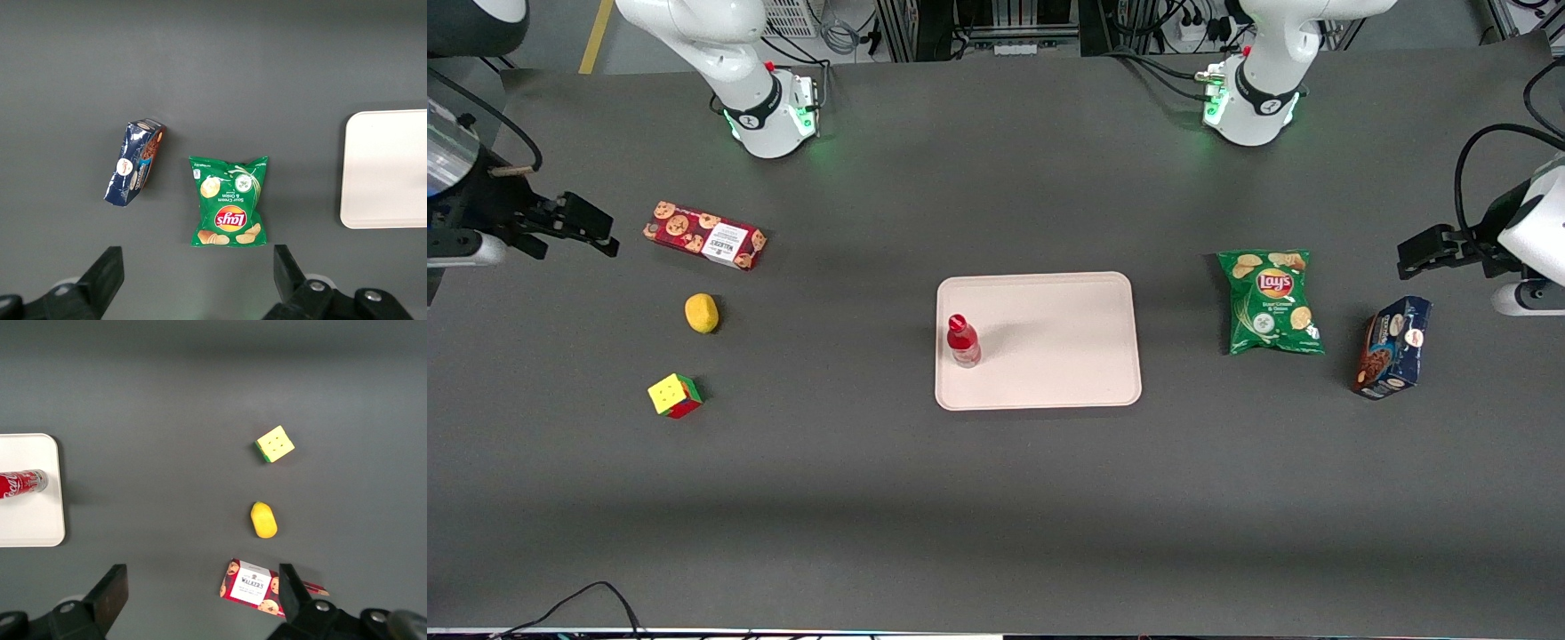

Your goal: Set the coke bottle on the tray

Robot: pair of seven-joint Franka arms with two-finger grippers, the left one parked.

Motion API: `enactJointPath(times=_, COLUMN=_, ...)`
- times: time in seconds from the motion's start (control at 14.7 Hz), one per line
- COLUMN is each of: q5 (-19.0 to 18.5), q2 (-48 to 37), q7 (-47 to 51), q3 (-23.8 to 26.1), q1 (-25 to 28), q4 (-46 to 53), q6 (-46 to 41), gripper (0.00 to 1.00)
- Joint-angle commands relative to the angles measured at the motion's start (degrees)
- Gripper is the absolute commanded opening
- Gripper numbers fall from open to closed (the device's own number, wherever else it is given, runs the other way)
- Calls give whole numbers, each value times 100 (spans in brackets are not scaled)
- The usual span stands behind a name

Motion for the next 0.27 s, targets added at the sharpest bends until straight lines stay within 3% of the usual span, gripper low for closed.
enactJointPath(times=0.0, q5=163, q2=-113, q7=-329, q3=-177, q1=32, q4=-97, q6=-3, gripper=100)
enactJointPath(times=0.2, q5=155, q2=-26, q7=-338, q3=-177, q1=50, q4=-18, q6=-3, gripper=100)
